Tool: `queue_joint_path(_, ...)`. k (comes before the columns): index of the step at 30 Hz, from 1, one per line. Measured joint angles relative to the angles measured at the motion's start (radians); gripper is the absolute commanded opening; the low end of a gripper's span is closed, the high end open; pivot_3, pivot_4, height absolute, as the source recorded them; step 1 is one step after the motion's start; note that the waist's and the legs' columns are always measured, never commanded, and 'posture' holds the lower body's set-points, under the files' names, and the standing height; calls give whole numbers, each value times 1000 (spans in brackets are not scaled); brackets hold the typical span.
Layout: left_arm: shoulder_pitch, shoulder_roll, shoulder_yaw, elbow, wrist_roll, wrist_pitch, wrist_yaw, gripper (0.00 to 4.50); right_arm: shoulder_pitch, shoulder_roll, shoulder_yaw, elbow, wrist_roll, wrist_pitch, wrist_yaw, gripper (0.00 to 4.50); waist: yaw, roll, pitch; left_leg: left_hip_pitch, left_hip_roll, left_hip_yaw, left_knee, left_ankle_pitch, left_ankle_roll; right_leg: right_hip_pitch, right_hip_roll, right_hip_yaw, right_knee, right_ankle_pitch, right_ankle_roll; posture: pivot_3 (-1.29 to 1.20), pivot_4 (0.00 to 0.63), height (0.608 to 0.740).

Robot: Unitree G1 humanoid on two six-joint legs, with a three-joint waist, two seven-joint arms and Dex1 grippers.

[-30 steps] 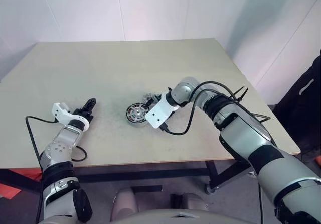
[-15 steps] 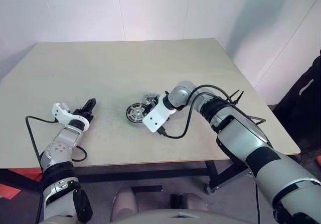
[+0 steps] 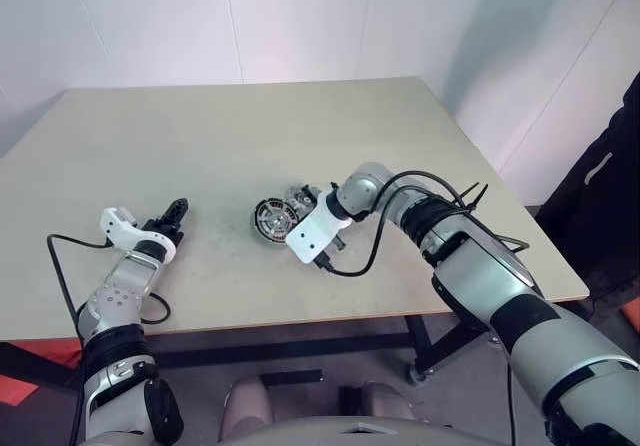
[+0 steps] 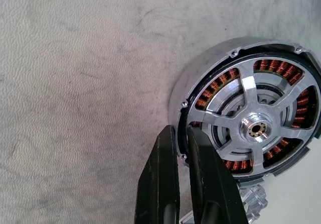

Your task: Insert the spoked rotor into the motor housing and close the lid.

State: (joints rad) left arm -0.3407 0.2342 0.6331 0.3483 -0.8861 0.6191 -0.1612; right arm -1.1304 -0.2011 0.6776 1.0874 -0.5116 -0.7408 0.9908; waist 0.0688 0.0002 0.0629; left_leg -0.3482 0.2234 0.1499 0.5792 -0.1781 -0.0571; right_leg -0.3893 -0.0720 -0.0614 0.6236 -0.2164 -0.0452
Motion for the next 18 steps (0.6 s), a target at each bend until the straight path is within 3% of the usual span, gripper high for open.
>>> queue_joint_path(5, -1, -4, -4, 0, 3, 0, -5, 3032, 39, 6, -95, -46, 113, 182, 128, 5, 4, 0, 0, -1, 0, 0, 0, 0, 0, 0, 0, 0, 0, 0, -1, 0, 0, 740)
queue_joint_path(11, -1, -12, -8, -4, 4, -1, -9, 3032, 122, 5, -204, -298, 250, 714, 310, 5, 16, 1, 0, -2, 0, 0, 0, 0, 0, 0, 0, 0, -1, 1, -1, 0, 0, 740)
queue_joint_path(18, -8, -13, -12, 2, 9, -2, -9, 3032, 201, 26, -204, -543, 297, 1155, 336, 5, 27, 1, 1, -1, 0, 0, -1, 0, 0, 0, 0, 0, -2, 0, 0, 0, 0, 740)
